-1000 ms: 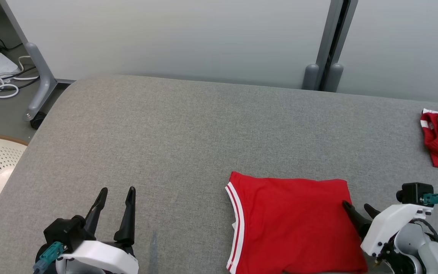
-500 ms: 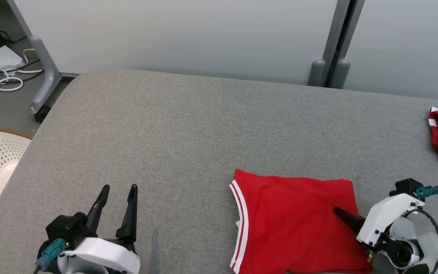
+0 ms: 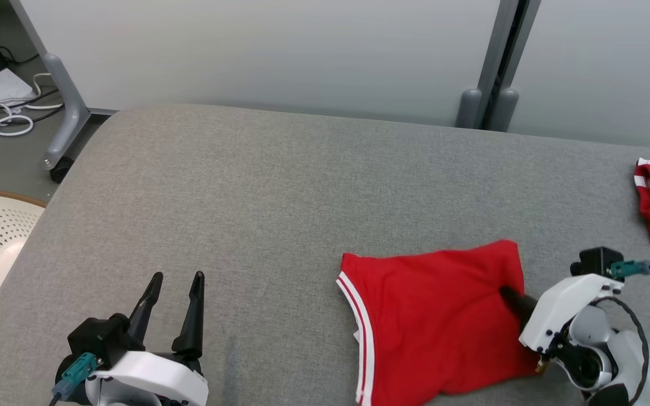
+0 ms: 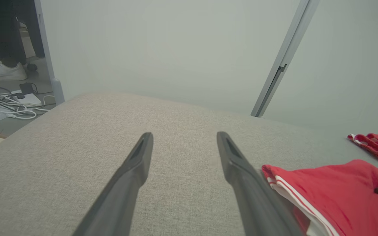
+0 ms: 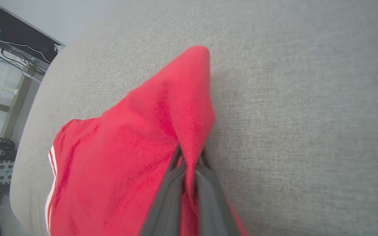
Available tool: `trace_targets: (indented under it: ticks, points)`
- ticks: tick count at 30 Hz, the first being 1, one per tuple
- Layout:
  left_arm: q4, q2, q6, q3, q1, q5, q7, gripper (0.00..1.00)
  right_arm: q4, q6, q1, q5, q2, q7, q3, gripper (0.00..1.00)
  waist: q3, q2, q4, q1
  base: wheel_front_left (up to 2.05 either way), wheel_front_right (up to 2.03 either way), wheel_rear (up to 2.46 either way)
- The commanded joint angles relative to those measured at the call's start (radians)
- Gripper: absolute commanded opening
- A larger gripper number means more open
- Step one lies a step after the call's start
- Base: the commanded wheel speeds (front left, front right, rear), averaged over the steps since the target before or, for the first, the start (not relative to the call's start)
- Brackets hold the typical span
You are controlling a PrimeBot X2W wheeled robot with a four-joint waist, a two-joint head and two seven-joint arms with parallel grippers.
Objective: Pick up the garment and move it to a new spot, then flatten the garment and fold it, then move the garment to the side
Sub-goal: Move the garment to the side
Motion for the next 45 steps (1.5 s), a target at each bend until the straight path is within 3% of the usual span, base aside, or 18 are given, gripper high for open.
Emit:
trace_targets:
  ticks: [1,11,24,35,45]
  points:
    - [-0.004,0.0,0.002,0.002,-0.018,0.006,-0.002,1.0,-0.019,0.0,-0.024,-0.013,-0.023,-0.022,0.016,0.0,0.005,-0.0001,-0.009,0.0,0.0,0.0,0.0]
    - [-0.019,-0.006,-0.021,-0.007,-0.061,0.02,-0.002,1.0,-0.066,0.0,-0.197,-0.098,-0.159,-0.117,0.134,0.0,0.096,-0.0001,-0.061,0.0,0.0,0.0,0.0]
    - [-0.049,-0.025,-0.059,0.001,-0.173,0.065,-0.003,1.0,0.017,0.0,-0.463,-0.163,-0.289,-0.206,0.133,0.0,0.272,-0.0001,-0.115,0.0,0.0,0.0,0.0]
    - [-0.049,-0.029,-0.083,0.022,-0.237,0.096,-0.003,1.0,0.099,0.0,-0.642,-0.272,-0.403,-0.236,0.045,0.0,0.401,-0.0001,-0.148,0.0,0.0,0.0,0.0]
    - [-0.054,-0.019,-0.099,0.031,-0.275,0.11,-0.003,1.0,0.23,0.0,-0.765,-0.513,-0.392,-0.263,-0.113,0.0,0.471,-0.0001,-0.153,0.0,0.0,0.0,0.0]
